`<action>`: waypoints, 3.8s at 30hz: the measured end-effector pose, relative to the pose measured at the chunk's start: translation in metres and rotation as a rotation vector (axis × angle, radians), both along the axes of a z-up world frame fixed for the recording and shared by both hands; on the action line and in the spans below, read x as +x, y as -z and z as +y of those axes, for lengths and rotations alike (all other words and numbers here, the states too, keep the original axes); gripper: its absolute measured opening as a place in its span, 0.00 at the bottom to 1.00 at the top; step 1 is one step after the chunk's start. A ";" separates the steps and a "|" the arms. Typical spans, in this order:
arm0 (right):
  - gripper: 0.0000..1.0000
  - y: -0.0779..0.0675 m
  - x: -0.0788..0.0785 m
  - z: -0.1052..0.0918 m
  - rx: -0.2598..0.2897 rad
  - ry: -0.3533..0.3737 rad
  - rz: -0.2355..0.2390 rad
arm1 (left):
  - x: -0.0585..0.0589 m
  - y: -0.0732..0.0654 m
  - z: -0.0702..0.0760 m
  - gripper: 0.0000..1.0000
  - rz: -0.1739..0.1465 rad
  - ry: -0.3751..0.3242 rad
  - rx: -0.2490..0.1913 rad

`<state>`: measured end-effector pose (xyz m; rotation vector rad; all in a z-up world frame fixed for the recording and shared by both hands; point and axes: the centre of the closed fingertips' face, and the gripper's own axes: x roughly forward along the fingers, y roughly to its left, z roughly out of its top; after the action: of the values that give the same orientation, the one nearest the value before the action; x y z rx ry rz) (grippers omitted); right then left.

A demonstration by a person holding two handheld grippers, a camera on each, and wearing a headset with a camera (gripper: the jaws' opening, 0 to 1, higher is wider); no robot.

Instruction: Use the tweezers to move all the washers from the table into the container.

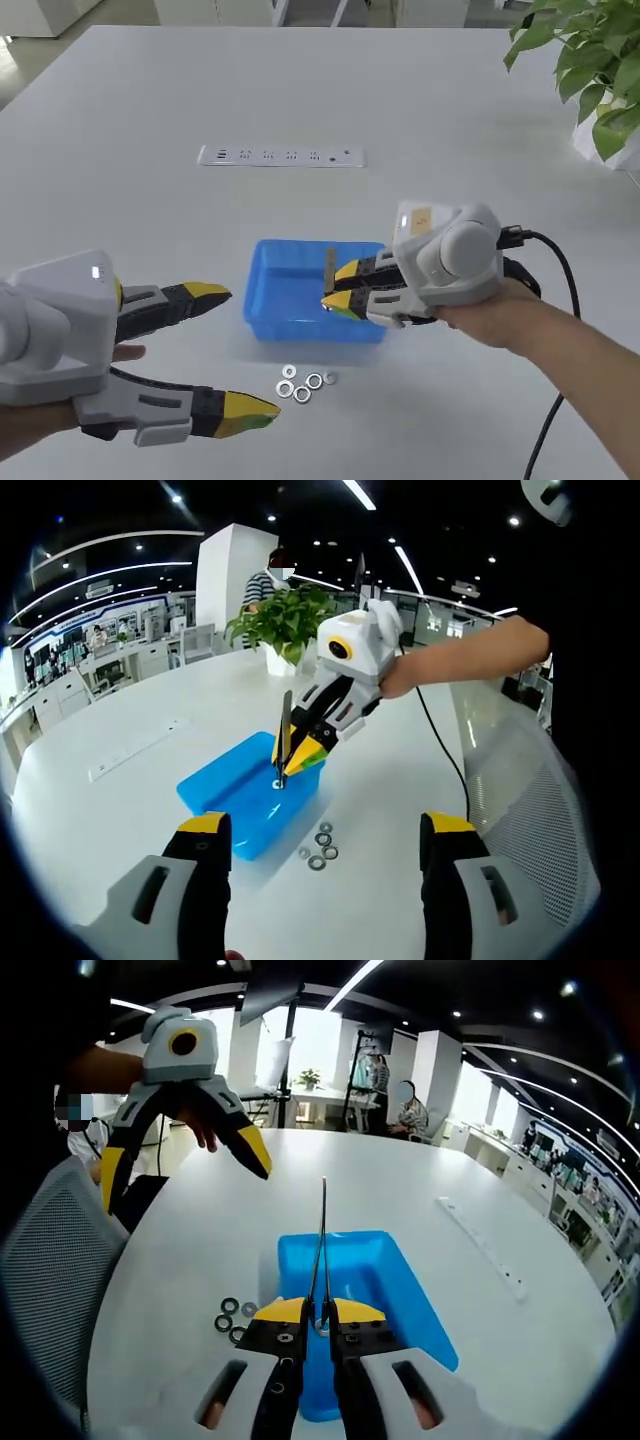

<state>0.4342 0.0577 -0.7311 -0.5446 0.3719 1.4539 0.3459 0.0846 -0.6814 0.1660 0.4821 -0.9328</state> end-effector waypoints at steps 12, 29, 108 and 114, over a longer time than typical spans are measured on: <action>0.09 0.016 0.008 0.001 -0.010 0.017 0.027 | 0.011 0.002 0.003 0.80 0.001 0.009 0.017; 0.10 0.025 0.014 -0.002 -0.020 0.021 0.038 | 0.037 -0.001 -0.002 0.73 -0.034 0.047 0.026; 0.16 0.019 0.022 -0.009 -0.024 0.019 0.007 | 0.110 0.004 -0.060 0.05 -0.140 0.321 0.122; 0.19 0.009 0.018 -0.012 -0.022 0.027 -0.002 | 0.108 -0.003 -0.060 0.05 -0.145 0.318 0.117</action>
<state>0.4525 0.0459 -0.7397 -0.5573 0.3928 1.4249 0.4539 0.0247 -0.6788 0.4230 0.3816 -1.1937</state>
